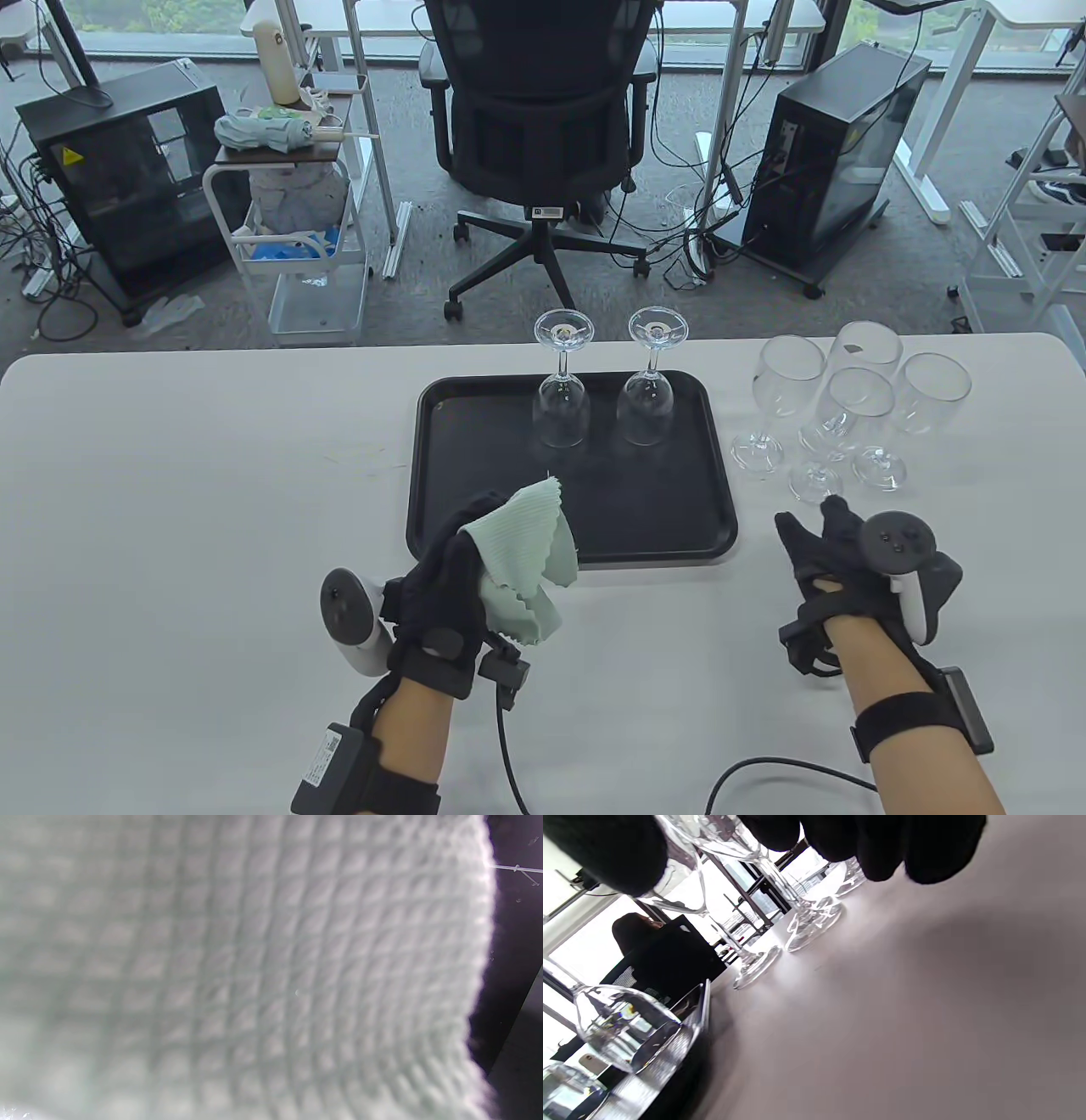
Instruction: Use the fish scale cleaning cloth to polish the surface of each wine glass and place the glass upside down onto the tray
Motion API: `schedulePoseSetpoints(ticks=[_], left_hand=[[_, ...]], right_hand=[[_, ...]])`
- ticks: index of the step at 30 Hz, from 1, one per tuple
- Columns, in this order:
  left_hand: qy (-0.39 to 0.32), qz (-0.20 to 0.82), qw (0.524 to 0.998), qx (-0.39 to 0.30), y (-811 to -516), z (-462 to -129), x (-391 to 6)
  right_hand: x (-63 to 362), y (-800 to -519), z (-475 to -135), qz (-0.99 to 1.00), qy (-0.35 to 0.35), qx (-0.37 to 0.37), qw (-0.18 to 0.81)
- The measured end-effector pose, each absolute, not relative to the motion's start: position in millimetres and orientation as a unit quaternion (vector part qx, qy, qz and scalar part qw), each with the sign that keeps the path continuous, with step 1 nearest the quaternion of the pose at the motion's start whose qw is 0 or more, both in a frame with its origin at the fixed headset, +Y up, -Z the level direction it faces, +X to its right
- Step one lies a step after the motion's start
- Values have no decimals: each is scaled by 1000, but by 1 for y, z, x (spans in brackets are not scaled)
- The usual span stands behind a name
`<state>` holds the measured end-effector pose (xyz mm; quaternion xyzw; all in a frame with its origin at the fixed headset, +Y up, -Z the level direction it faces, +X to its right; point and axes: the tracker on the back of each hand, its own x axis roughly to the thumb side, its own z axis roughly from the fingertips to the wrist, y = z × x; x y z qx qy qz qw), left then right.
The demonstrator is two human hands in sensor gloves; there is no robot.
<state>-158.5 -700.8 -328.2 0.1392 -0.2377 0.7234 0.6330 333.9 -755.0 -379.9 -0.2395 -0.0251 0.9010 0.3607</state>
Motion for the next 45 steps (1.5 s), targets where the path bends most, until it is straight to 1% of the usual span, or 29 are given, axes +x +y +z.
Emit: schedulePoseSetpoints(ticks=[3, 6, 9, 11, 15, 20, 22, 25, 29, 30, 31, 33, 34, 35, 36, 37, 38, 41, 43, 45], left_hand=[[-235, 725, 633, 138, -701, -329, -159], [-230, 723, 637, 139, -702, -329, -161], [-225, 724, 637, 141, -703, -330, -164], [-224, 725, 637, 140, -703, -331, -165], [-220, 725, 637, 142, -703, -331, -167], [-220, 724, 639, 138, -703, -332, -166], [-221, 725, 638, 135, -704, -333, -166], [-220, 726, 638, 134, -704, -333, -165], [-222, 724, 639, 135, -704, -332, -164], [-223, 725, 638, 136, -703, -331, -164], [-224, 724, 638, 137, -702, -330, -163], [-228, 721, 639, 140, -700, -329, -162], [-230, 721, 639, 140, -699, -328, -161], [-232, 721, 638, 139, -698, -328, -160], [-233, 721, 638, 139, -698, -327, -160], [-235, 718, 641, 139, -697, -327, -158], [-237, 714, 644, 140, -697, -326, -156], [-247, 705, 650, 140, -694, -323, -151], [-248, 697, 657, 148, -692, -321, -148], [-247, 687, 666, 155, -691, -319, -145]], right_hand=[[341, -762, -399, 873, -35, -280, 398], [338, -764, -424, 862, -37, -313, 397], [337, -767, -446, 832, -43, -357, 421], [337, -771, -456, 819, -42, -372, 434], [339, -773, -470, 815, -55, -394, 422], [342, -775, -474, 796, -67, -421, 429], [342, -774, -468, 789, -75, -422, 441], [346, -773, -448, 792, -82, -409, 446], [355, -760, -417, 791, -120, -349, 488], [355, -749, -409, 809, -147, -304, 481], [354, -741, -404, 826, -162, -275, 464], [339, -715, -390, 894, -211, -167, 358], [325, -701, -382, 928, -234, -89, 275], [312, -692, -373, 943, -259, -33, 207], [294, -682, -363, 950, -282, 31, 128], [277, -675, -354, 949, -292, 83, 86], [250, -670, -340, 947, -292, 130, 35], [201, -666, -316, 937, -301, 180, -8], [172, -664, -306, 938, -296, 181, -12], [153, -662, -302, 936, -303, 181, -6]])
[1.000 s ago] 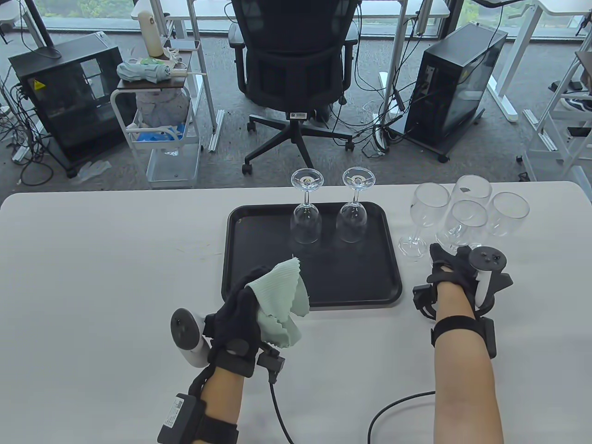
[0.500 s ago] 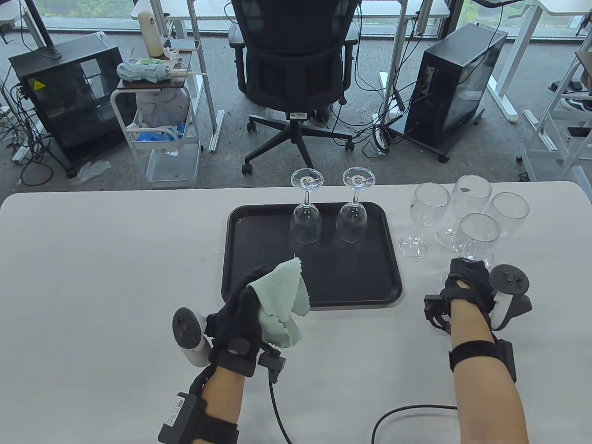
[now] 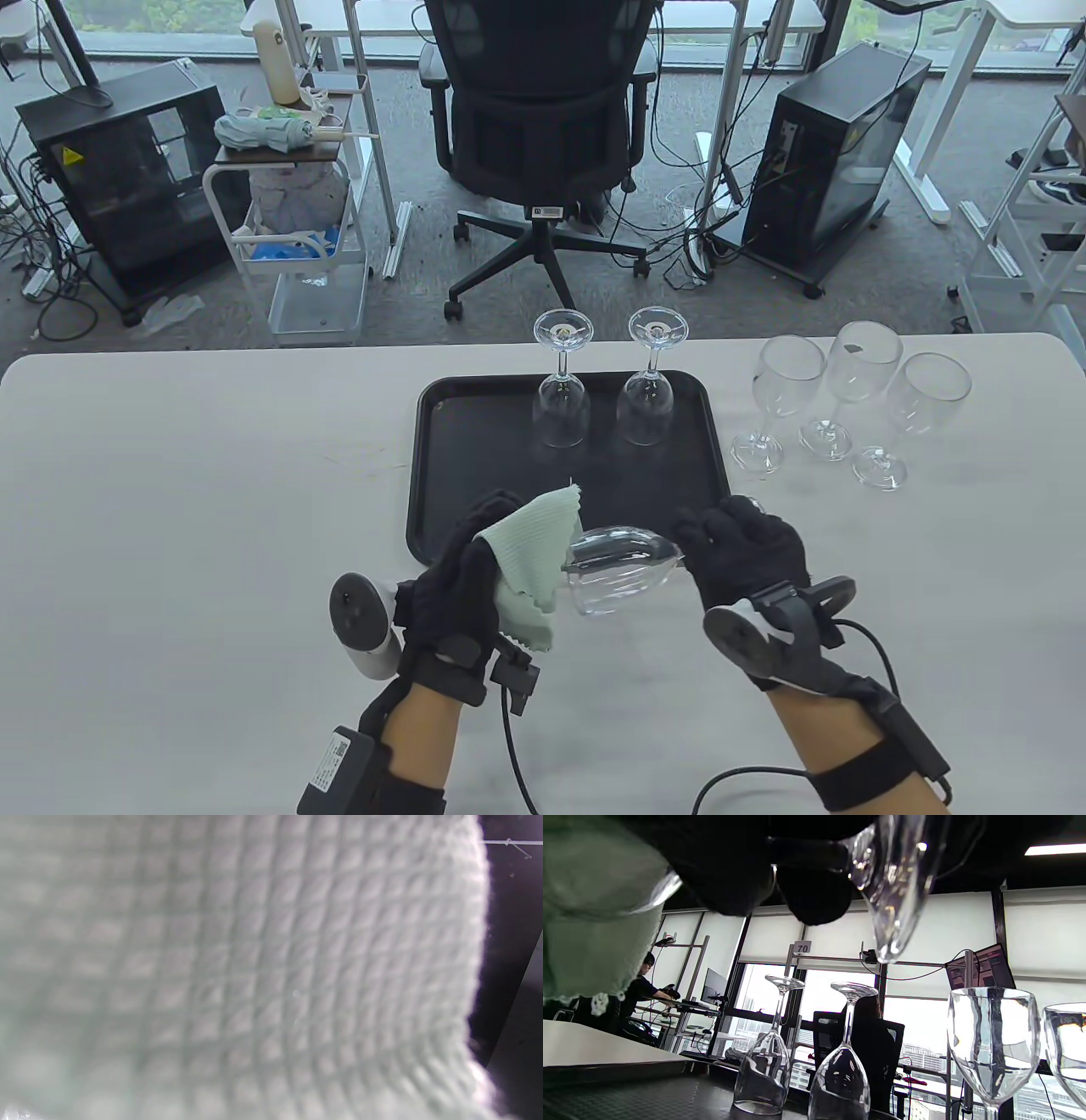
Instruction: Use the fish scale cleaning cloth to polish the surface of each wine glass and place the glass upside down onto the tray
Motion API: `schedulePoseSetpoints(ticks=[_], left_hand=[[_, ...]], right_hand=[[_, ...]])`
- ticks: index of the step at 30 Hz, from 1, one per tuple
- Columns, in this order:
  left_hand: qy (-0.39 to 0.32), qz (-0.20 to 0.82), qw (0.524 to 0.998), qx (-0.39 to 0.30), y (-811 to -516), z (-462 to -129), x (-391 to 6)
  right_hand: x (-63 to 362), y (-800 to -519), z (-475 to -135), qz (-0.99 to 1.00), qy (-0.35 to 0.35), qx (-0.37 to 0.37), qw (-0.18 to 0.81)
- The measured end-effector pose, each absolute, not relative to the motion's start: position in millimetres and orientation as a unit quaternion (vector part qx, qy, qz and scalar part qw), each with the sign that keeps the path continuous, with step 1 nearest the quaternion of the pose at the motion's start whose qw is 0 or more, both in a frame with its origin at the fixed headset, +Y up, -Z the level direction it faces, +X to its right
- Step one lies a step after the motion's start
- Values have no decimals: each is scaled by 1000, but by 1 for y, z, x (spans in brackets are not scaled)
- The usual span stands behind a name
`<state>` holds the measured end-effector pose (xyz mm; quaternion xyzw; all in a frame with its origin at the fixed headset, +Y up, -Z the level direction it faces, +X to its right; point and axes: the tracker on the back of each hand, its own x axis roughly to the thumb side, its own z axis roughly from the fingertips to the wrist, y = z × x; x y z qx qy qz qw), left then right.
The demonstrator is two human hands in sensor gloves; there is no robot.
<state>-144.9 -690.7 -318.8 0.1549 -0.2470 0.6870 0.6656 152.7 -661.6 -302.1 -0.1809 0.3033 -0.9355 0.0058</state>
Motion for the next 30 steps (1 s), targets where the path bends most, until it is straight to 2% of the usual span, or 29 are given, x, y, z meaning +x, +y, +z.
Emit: schedulePoseSetpoints(ticks=[4, 7, 10, 12, 14, 16, 18, 19, 22, 25, 27, 28, 29, 30], left_hand=[[-257, 666, 686, 141, -693, -317, -136], [-246, 648, 712, 116, -699, -318, -128], [-200, 669, 705, 123, -704, -318, -130], [-203, 651, 721, 124, -702, -317, -131], [-181, 641, 729, 158, -703, -317, -133], [-185, 655, 717, 154, -701, -317, -136], [-187, 671, 701, 155, -701, -318, -140], [-189, 678, 694, 151, -701, -319, -141], [-213, 691, 679, 128, -701, -320, -137], [-226, 662, 702, 133, -698, -317, -130], [-231, 659, 703, 134, -698, -316, -128], [-248, 647, 706, 145, -697, -316, -127], [-250, 624, 725, 154, -698, -317, -129], [-247, 623, 726, 155, -700, -318, -130]], right_hand=[[114, -655, -293, -939, 305, -157, -17], [108, -654, -288, -932, 322, -158, -41], [115, -663, -287, -913, 350, -205, -51], [124, -669, -290, -904, 351, -228, -81], [138, -671, -295, -884, 351, -271, -149], [163, -676, -301, -860, 360, -268, -244], [187, -687, -314, -852, 304, -209, -372], [193, -694, -320, -831, 250, -221, -444], [196, -706, -331, -762, 169, -251, -573], [194, -709, -334, -764, 171, -212, -585], [193, -709, -336, -765, 133, -195, -600], [193, -710, -336, -772, 79, -160, -610], [193, -710, -334, -767, 48, -160, -620], [193, -709, -334, -767, 52, -167, -617]])
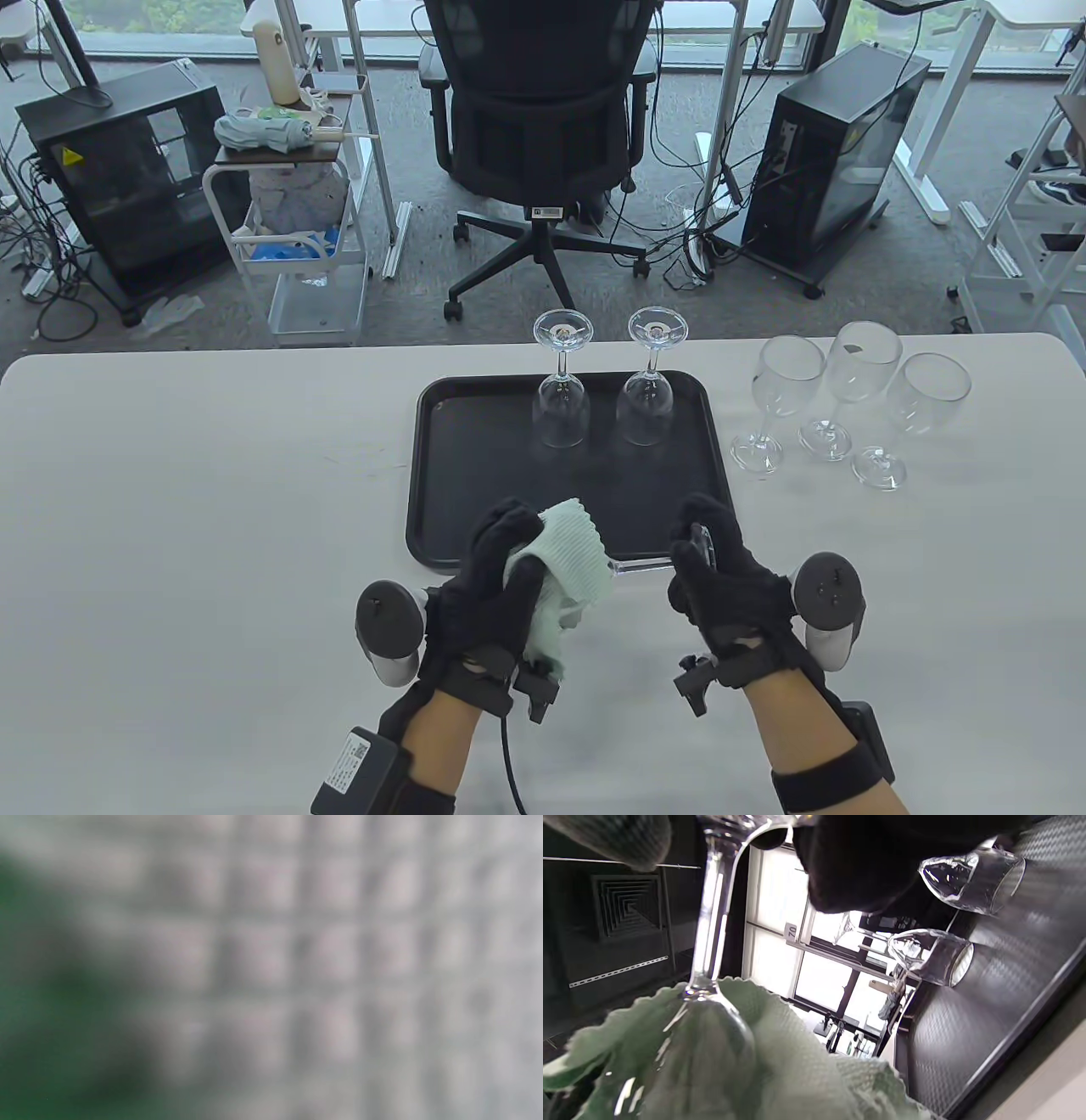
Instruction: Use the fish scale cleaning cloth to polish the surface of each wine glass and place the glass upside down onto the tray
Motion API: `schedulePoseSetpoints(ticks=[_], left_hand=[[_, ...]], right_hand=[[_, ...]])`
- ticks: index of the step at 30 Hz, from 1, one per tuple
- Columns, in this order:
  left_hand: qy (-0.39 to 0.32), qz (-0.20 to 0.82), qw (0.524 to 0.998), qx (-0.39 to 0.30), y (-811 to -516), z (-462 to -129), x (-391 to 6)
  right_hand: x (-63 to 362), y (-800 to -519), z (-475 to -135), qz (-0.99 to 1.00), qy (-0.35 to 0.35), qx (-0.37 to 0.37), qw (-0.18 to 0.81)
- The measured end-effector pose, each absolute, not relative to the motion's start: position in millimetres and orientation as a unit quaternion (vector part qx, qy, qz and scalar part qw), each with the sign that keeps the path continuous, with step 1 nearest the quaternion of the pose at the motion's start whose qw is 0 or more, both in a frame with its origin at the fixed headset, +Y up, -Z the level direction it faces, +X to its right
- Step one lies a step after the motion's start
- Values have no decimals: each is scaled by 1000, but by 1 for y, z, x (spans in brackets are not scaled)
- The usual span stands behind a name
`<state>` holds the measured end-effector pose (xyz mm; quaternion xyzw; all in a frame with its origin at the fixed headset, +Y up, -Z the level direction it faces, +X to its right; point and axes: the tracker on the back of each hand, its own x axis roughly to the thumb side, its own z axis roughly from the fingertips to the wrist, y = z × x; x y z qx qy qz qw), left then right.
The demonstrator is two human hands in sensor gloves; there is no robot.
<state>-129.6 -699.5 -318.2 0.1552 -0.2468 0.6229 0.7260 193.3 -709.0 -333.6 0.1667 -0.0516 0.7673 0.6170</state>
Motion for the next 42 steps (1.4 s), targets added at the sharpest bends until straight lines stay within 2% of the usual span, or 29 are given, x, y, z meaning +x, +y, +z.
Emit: schedulePoseSetpoints(ticks=[3, 4, 6, 7, 10, 11, 13, 14, 15, 18, 20, 22, 23, 25, 27, 29, 30, 31, 33, 35, 37, 39, 42], left_hand=[[-236, 638, 722, 126, -701, -321, -134], [-225, 653, 714, 114, -702, -321, -134], [-225, 666, 706, 87, -703, -321, -134], [-222, 665, 708, 82, -703, -321, -135], [-234, 671, 699, 82, -701, -321, -133], [-242, 666, 700, 85, -701, -320, -131], [-254, 647, 711, 109, -698, -319, -128], [-254, 626, 727, 124, -697, -318, -129], [-250, 617, 734, 133, -698, -318, -130], [-242, 642, 718, 113, -704, -324, -135], [-229, 668, 703, 86, -708, -329, -137], [-222, 688, 688, 55, -711, -329, -136], [-222, 692, 684, 55, -710, -329, -136], [-229, 688, 685, 68, -706, -326, -136], [-245, 673, 694, 80, -701, -323, -135], [-267, 637, 711, 132, -695, -319, -135], [-268, 620, 723, 148, -694, -319, -136], [-262, 619, 725, 149, -695, -319, -138], [-265, 635, 714, 129, -697, -320, -137], [-240, 654, 711, 94, -701, -323, -139], [-241, 683, 687, 62, -704, -325, -138], [-247, 683, 684, 62, -705, -325, -138], [-260, 666, 693, 91, -701, -323, -135]], right_hand=[[194, -701, -329, 799, -144, 251, 527], [193, -698, -324, 819, -206, 282, 456], [192, -692, -316, 824, -309, 304, 366], [192, -689, -313, 821, -321, 314, 354], [193, -689, -314, 804, -305, 297, 415], [194, -691, -318, 803, -277, 276, 449], [195, -696, -324, 806, -193, 232, 509], [194, -702, -327, 804, -111, 192, 552], [194, -704, -327, 797, -91, 197, 564], [191, -697, -324, 824, -164, 248, 482], [189, -691, -320, 831, -243, 301, 400], [188, -686, -315, 827, -312, 329, 332], [188, -684, -314, 824, -324, 331, 325], [189, -684, -313, 814, -323, 321, 361], [189, -688, -316, 809, -281, 285, 431], [188, -693, -320, 809, -144, 216, 528], [189, -694, -320, 805, -109, 211, 543], [189, -692, -319, 800, -110, 234, 541], [189, -688, -316, 817, -166, 259, 487], [189, -683, -311, 829, -265, 316, 379], [189, -680, -306, 821, -329, 338, 321], [188, -680, -307, 817, -334, 335, 328], [189, -689, -315, 808, -262, 283, 444]])
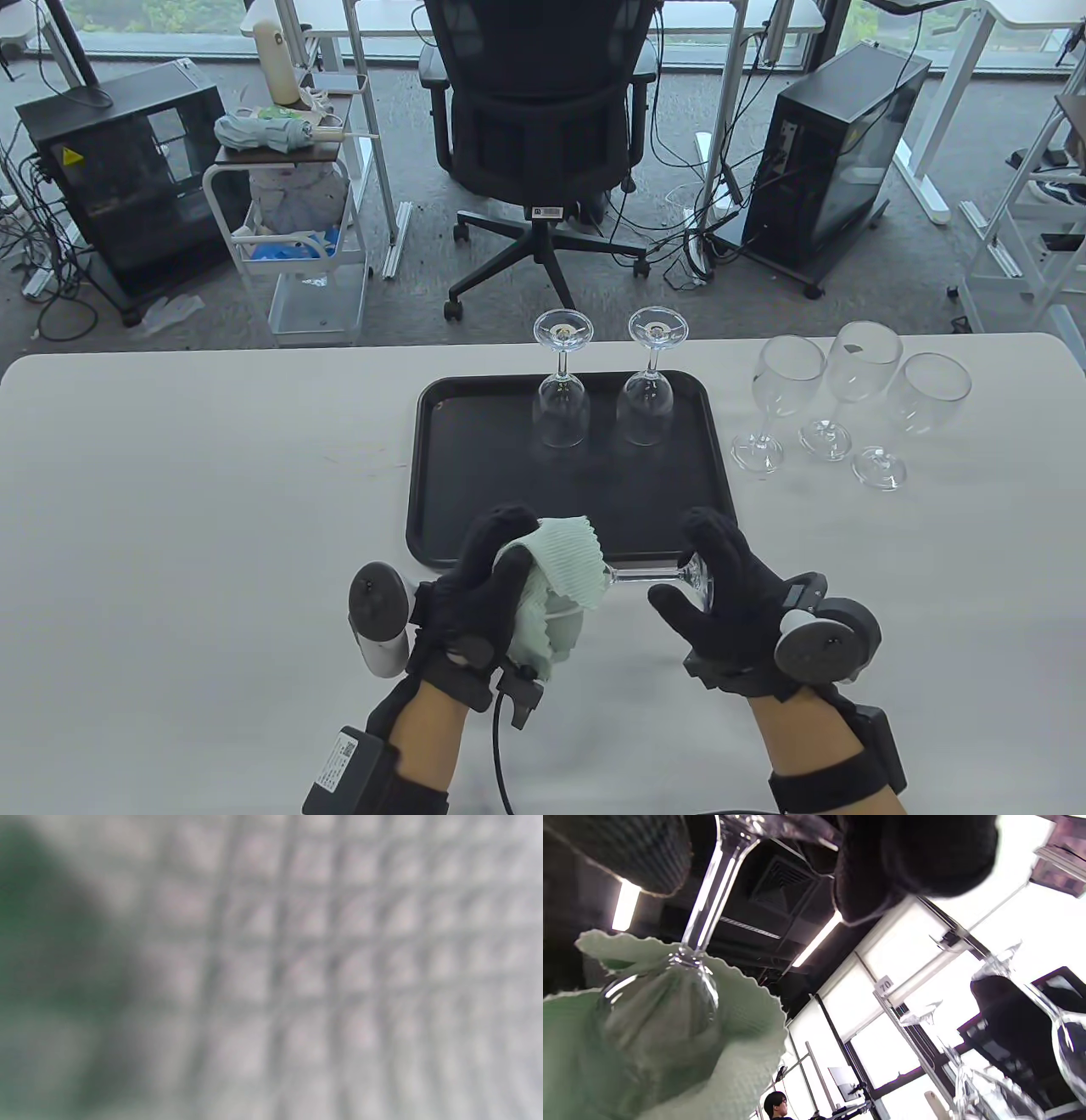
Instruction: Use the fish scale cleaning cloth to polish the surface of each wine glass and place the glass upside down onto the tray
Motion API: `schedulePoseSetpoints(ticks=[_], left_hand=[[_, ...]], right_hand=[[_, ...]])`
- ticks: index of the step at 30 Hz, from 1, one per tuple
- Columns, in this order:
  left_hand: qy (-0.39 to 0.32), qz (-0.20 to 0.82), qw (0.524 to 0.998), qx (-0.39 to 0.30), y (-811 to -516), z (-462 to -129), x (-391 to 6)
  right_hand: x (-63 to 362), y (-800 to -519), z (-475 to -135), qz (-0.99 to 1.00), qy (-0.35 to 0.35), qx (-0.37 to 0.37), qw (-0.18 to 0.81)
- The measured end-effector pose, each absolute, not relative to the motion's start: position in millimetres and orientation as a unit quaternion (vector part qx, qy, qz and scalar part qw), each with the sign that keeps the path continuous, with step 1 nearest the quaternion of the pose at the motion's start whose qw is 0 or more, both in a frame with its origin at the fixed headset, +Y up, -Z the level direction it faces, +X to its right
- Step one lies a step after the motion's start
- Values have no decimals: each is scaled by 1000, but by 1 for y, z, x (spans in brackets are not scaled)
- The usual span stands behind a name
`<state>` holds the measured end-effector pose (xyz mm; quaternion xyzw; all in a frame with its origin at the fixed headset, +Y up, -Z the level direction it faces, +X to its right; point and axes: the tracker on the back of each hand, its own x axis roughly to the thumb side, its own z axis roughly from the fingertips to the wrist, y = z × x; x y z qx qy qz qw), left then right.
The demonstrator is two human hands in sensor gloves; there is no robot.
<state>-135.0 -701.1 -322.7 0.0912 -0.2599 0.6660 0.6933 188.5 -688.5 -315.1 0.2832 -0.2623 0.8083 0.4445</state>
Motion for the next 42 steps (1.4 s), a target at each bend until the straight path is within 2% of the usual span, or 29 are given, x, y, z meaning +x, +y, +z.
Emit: schedulePoseSetpoints(ticks=[3, 6, 8, 9, 10, 12, 14, 17, 19, 20, 21, 25, 27, 29, 32, 34, 37, 38, 40, 42], left_hand=[[-275, 637, 710, 122, -697, -323, -139], [-263, 647, 706, 114, -701, -324, -141], [-261, 652, 704, 105, -703, -325, -141], [-253, 656, 704, 100, -704, -326, -141], [-246, 661, 703, 94, -705, -326, -141], [-246, 676, 690, 76, -707, -328, -142], [-243, 691, 677, 73, -708, -328, -141], [-254, 673, 690, 87, -705, -325, -138], [-257, 651, 707, 105, -701, -323, -135], [-248, 643, 717, 102, -700, -323, -136], [-241, 645, 719, 91, -700, -324, -138], [-223, 669, 705, 76, -704, -328, -144], [-223, 677, 699, 60, -705, -329, -146], [-221, 687, 691, 44, -707, -329, -144], [-218, 685, 694, 43, -708, -329, -140], [-240, 687, 686, 24, -710, -331, -136], [-240, 671, 698, 67, -707, -328, -136], [-245, 662, 703, 81, -705, -328, -137], [-255, 661, 702, 68, -704, -328, -139], [-226, 668, 707, 61, -707, -329, -141]], right_hand=[[187, -697, -322, 809, -178, 250, 501], [186, -697, -323, 809, -160, 262, 502], [187, -694, -319, 825, -204, 288, 441], [187, -690, -315, 835, -260, 313, 370], [187, -687, -313, 844, -282, 322, 322], [186, -683, -308, 838, -327, 328, 289], [184, -684, -308, 824, -312, 323, 345], [188, -692, -315, 815, -277, 290, 419], [190, -702, -323, 801, -193, 228, 519], [191, -706, -324, 795, -147, 217, 547], [190, -707, -325, 798, -138, 221, 544], [183, -703, -322, 823, -197, 286, 450], [182, -700, -318, 833, -266, 318, 368], [183, -697, -315, 832, -304, 326, 330], [188, -696, -317, 822, -276, 297, 400], [191, -699, -321, 808, -217, 251, 487], [192, -700, -325, 816, -154, 225, 509], [191, -700, -324, 815, -162, 236, 505], [189, -699, -322, 823, -209, 263, 458], [186, -695, -316, 836, -282, 321, 344]])
